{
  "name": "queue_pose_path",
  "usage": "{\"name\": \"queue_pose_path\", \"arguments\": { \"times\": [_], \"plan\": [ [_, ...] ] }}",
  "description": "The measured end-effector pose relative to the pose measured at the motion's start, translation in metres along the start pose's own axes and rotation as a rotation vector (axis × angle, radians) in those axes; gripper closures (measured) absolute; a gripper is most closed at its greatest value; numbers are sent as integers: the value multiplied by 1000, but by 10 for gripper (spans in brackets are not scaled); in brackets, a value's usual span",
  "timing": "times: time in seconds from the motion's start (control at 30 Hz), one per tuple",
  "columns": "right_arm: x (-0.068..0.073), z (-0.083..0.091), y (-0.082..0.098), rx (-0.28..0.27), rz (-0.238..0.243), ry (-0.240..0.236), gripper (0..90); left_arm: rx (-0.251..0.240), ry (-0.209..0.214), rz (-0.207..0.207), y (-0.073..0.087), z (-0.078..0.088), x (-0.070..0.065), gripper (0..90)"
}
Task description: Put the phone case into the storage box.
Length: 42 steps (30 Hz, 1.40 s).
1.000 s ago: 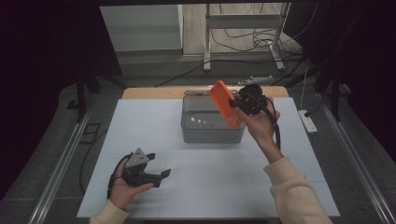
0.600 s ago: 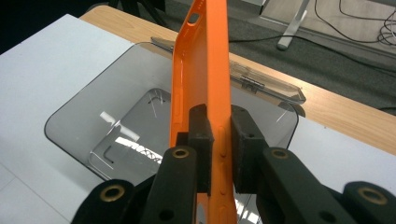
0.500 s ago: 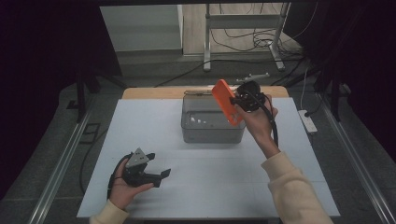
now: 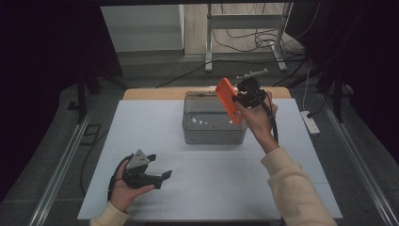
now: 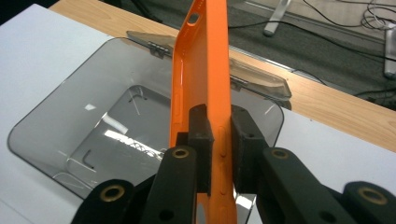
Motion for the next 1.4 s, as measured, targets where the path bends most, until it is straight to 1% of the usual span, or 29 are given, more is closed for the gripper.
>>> {"name": "queue_pose_path", "arguments": {
  "times": [0.23, 0.4, 0.53, 0.63, 0.7, 0.8, 0.93, 1.13, 1.23, 1.4],
  "plan": [
    [-4, -7, 0, 21, 4, 32, 801, 2, 4, -3, 0, 0, -1, 119],
    [-6, -12, 1, 32, 2, 49, 802, 1, 3, -3, 0, 0, -1, 119],
    [-9, -16, 2, 39, -12, 60, 802, 0, 3, -2, 0, 0, -1, 119],
    [-10, -18, 3, 42, -9, 63, 801, 0, 3, -4, 0, 0, -1, 119],
    [-10, -20, 4, 48, -2, 73, 801, 0, 3, -4, 0, 0, -1, 119],
    [-11, -22, 5, 54, -9, 78, 801, 3, 2, -6, 0, 1, -1, 119],
    [-12, -25, 6, 61, -6, 93, 801, 3, 2, -6, 0, 0, -1, 119],
    [-16, -30, 9, 84, -12, 105, 801, 1, 1, -3, 0, 1, 0, 119],
    [-18, -34, 12, 100, -23, 110, 801, -2, 2, -3, 0, 1, 0, 119],
    [-18, -35, 13, 103, -22, 112, 801, -1, 0, -4, 0, 1, 0, 119]
  ]
}}
Point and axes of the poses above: each handheld gripper's, and its own axes: z roughly backward along the jaws, y roughly out of its underside, x roughly to its left, the point moved 2 cm from there along -z, roughly forward along the jaws, and after that the axes turned 12 degrees about -x, right-handed, at the moved point
